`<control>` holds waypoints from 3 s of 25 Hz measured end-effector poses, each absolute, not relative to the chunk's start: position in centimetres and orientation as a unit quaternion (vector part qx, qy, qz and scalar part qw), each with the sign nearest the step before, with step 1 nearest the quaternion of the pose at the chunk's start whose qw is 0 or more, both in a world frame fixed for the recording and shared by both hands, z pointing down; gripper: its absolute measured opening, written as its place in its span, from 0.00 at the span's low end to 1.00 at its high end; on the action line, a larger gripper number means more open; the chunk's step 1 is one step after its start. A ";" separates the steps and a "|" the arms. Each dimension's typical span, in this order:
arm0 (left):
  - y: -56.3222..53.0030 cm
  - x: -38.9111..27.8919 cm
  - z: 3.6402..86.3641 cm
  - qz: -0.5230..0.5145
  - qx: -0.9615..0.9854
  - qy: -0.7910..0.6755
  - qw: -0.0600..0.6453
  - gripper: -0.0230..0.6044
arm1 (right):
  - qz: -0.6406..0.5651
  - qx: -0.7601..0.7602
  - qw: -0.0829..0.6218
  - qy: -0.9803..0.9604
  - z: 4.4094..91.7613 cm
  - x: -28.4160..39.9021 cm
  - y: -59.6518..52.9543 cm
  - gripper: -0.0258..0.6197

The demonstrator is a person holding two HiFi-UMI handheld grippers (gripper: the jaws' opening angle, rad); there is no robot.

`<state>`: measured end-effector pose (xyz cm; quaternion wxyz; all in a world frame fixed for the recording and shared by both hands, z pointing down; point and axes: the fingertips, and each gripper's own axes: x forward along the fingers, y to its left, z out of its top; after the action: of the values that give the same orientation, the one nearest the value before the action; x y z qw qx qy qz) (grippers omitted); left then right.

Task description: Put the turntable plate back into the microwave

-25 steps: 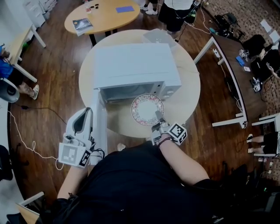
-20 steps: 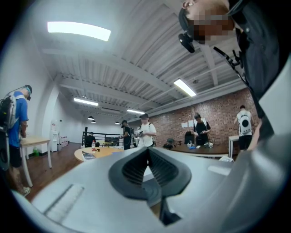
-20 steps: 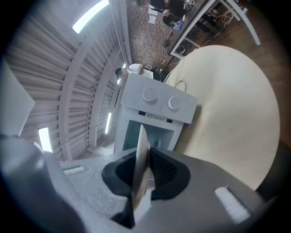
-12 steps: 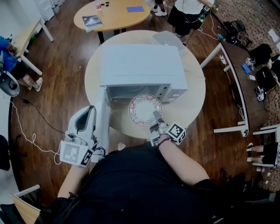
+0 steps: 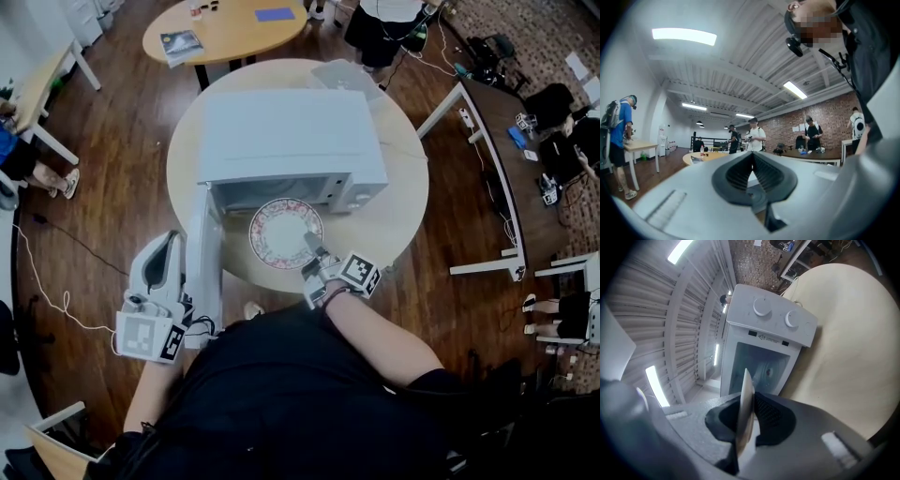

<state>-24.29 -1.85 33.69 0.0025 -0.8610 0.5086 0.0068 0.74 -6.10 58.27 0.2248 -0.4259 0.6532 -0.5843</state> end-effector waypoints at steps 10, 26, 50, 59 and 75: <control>-2.2 -24.9 35.6 0.008 -0.865 0.502 -0.014 0.04 | -0.601 -0.416 0.223 0.645 58.9 -0.6 -5.4 0.09; -5.7 -17.7 36.3 -0.027 -0.869 0.494 -0.007 0.04 | -0.616 -0.378 0.223 0.654 60.6 4.4 -6.3 0.09; -7.4 -19.0 35.6 -0.032 -0.854 0.519 -0.005 0.04 | -0.614 -0.379 0.219 0.657 61.1 2.9 -10.5 0.09; -6.7 -21.8 33.9 -0.024 -0.846 0.533 -0.006 0.04 | -0.589 -0.374 0.211 0.685 59.8 0.0 -11.4 0.09; -8.0 -22.2 35.7 -0.044 -0.851 0.524 -0.009 0.04 | -0.613 -0.374 0.226 0.658 59.7 -1.8 -13.3 0.09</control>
<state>-22.17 -7.98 35.70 -0.0088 -0.8506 0.5240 -0.0435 -1.81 -13.26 59.73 0.2264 -0.3736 0.6584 -0.6130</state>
